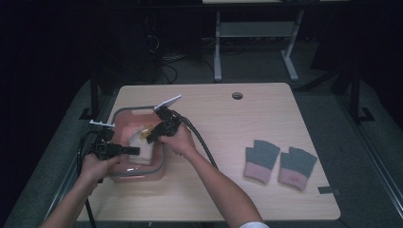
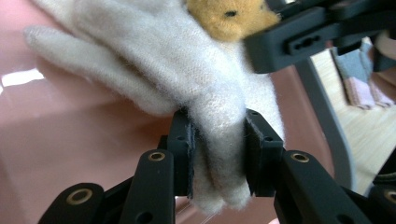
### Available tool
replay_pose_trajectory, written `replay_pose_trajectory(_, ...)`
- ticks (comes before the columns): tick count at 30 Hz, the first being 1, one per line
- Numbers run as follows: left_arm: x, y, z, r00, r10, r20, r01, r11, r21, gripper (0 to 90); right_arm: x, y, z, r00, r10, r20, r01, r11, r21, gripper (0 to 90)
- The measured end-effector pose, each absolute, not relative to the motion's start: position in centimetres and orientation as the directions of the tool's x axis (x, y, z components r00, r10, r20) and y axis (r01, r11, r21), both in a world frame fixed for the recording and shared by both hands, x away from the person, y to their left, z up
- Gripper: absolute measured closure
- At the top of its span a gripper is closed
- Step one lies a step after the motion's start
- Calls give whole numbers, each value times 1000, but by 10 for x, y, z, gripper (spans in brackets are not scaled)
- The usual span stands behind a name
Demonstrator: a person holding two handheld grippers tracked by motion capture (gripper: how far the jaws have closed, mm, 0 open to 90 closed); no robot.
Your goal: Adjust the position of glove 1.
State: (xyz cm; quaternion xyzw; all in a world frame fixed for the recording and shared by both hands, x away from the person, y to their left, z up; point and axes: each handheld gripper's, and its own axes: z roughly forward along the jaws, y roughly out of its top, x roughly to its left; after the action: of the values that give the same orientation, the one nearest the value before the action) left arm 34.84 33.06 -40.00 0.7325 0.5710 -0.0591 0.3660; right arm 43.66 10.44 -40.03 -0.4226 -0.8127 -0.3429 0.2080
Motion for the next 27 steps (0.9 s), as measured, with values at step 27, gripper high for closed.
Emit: replay_pose_trajectory(27, 349, 329, -404, 308, 851, -425, 903, -121, 412, 604, 431, 88, -385, -576, 524, 627, 817, 396, 419, 704)
